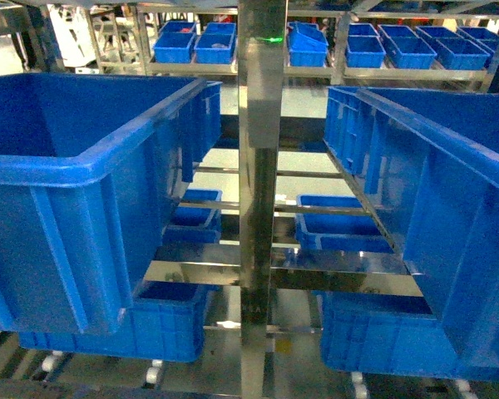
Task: Sort and place red and yellow blocks in left bins
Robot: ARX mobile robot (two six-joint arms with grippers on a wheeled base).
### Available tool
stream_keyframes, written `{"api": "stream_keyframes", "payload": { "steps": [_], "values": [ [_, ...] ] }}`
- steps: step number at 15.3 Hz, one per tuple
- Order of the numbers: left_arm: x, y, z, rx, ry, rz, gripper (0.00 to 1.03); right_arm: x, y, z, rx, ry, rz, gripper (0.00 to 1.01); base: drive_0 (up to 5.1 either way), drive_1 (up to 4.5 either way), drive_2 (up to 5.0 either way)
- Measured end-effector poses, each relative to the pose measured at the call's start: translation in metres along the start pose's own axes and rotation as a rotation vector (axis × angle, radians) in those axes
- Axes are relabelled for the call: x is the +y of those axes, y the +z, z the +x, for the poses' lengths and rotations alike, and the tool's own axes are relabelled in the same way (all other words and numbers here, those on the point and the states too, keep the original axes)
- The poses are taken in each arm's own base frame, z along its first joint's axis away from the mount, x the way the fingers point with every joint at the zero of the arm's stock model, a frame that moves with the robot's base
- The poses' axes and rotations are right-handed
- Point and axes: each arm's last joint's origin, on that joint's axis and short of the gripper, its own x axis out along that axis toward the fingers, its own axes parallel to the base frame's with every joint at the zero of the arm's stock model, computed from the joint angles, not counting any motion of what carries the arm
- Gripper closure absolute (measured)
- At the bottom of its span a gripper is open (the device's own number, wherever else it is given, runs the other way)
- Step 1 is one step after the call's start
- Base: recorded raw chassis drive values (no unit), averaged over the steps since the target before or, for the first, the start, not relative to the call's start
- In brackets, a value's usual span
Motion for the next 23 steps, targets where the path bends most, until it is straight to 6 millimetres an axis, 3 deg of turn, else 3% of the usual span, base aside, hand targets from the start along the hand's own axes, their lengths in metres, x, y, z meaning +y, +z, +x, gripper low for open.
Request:
{"api": "stream_keyframes", "payload": {
  "steps": [4, 16, 18, 22, 23],
  "values": [
    [0.000, 0.000, 0.000, 0.000, 0.000, 0.000, 0.76, 0.000, -0.014, -0.012, 0.003, 0.000, 0.000, 0.99, 0.0, 0.00, 0.0],
    [0.000, 0.000, 0.000, 0.000, 0.000, 0.000, 0.76, 0.000, -0.029, -0.029, -0.016, 0.000, 0.000, 0.99, 0.0, 0.00, 0.0],
    [0.000, 0.000, 0.000, 0.000, 0.000, 0.000, 0.76, 0.000, -0.029, -0.029, -0.019, 0.000, -0.002, 0.82, 0.0, 0.00, 0.0],
    [0.004, -0.002, 0.003, 0.031, 0.016, -0.007, 0.76, 0.000, -0.029, -0.029, -0.019, 0.000, -0.002, 0.29, 0.0, 0.00, 0.0],
    [0.006, 0.000, 0.008, 0.045, 0.020, -0.009, 0.76, 0.000, -0.029, -0.029, -0.019, 0.000, -0.002, 0.20, 0.0, 0.00, 0.0]
  ]
}}
